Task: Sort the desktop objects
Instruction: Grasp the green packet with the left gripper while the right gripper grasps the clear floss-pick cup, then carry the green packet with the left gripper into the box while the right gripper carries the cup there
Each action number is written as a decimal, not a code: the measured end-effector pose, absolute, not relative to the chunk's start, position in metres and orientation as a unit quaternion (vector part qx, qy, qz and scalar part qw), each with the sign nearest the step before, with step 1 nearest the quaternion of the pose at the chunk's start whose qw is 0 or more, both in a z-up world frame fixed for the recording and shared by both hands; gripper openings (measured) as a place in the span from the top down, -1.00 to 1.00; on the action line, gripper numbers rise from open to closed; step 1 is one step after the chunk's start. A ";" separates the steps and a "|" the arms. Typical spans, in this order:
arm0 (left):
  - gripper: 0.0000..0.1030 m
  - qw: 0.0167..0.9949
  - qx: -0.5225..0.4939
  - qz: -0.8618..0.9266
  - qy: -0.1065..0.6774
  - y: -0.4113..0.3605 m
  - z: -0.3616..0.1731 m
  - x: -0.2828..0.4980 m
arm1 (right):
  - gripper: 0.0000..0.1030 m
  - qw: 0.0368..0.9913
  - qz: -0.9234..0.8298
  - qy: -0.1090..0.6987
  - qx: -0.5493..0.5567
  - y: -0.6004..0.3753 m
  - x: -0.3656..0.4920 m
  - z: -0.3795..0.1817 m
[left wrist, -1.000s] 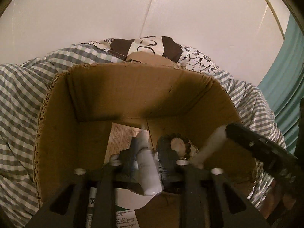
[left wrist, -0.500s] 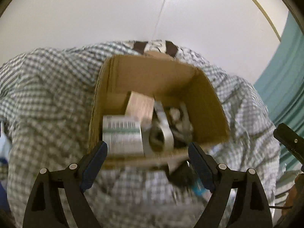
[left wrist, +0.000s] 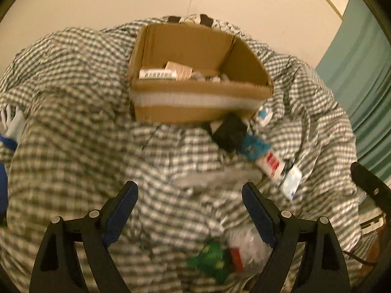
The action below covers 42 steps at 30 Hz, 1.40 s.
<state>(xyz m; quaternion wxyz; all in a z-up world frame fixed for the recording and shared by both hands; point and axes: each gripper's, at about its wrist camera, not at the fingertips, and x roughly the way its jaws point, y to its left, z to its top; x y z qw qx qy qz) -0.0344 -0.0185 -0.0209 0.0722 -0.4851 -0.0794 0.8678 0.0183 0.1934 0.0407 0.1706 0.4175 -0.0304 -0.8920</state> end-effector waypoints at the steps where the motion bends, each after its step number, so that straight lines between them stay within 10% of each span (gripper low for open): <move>1: -0.74 0.075 -0.491 0.864 -0.081 -0.018 -0.028 -0.028 | -0.20 0.176 -0.889 -0.018 0.423 0.188 0.023 0.030; 16: -0.66 0.149 -0.623 0.768 -0.016 0.026 -0.126 0.007 | -0.20 0.198 -0.838 -0.013 0.509 0.170 0.032 -0.064; 24: 0.35 0.184 -0.650 0.733 -0.081 0.022 -0.141 -0.002 | -0.19 0.198 -0.826 -0.014 0.527 0.167 0.027 -0.072; 42: 0.40 0.072 -0.533 0.834 -0.123 -0.038 -0.104 -0.025 | -0.37 0.212 -0.768 0.054 0.602 0.129 0.008 -0.120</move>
